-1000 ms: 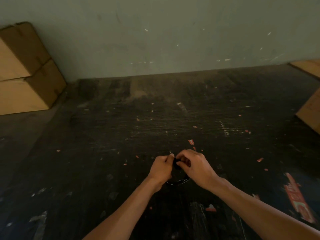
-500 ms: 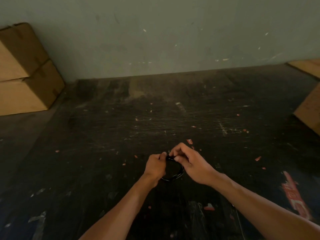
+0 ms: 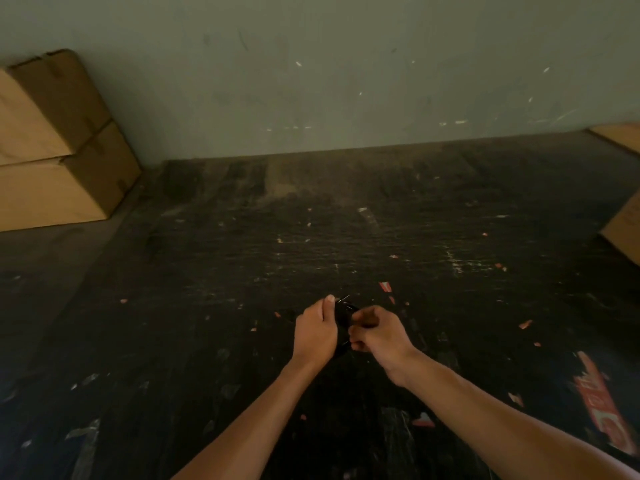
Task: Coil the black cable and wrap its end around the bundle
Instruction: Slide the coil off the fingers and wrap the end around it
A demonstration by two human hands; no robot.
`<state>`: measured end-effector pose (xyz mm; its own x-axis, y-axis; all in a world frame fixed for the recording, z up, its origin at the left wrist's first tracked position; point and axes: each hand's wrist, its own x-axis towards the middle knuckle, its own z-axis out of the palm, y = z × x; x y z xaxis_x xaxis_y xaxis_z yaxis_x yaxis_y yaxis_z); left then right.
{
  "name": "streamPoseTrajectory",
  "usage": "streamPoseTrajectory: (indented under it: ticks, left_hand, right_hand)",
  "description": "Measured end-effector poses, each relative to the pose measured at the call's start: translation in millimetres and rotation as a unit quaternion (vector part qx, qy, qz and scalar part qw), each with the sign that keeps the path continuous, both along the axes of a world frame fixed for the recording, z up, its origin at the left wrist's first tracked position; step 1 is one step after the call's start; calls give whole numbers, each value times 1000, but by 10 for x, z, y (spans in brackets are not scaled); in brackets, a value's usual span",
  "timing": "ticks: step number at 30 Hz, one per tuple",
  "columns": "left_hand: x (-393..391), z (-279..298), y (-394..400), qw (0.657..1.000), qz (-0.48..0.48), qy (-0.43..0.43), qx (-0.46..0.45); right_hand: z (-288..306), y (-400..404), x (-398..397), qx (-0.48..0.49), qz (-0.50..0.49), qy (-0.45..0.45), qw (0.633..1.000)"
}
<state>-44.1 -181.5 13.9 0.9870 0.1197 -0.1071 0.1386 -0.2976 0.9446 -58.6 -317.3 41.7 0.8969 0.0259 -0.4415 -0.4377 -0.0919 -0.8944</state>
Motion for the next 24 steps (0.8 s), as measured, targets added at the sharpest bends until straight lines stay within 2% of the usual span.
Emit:
streamPoseTrajectory:
  ticks: [10,14,17,21,24]
  left_hand:
    - [-10,67,-37,998,-2,-64,17]
    - [8,86,-25,996,-12,-88,23]
    - [7,74,-33,994,-38,-92,43]
    - [-37,26,-38,993,-61,-97,36]
    - [-58,-2,-27,994,-54,-94,20]
  right_hand:
    - [52,-5,42,38,-2,96,995]
    - [111,-60,76,45,35,191,980]
    - [148,-62,100,53,18,240,969]
    - [195,-27,127,77,-35,215,973]
    - [190,-5,97,105,-36,175,978]
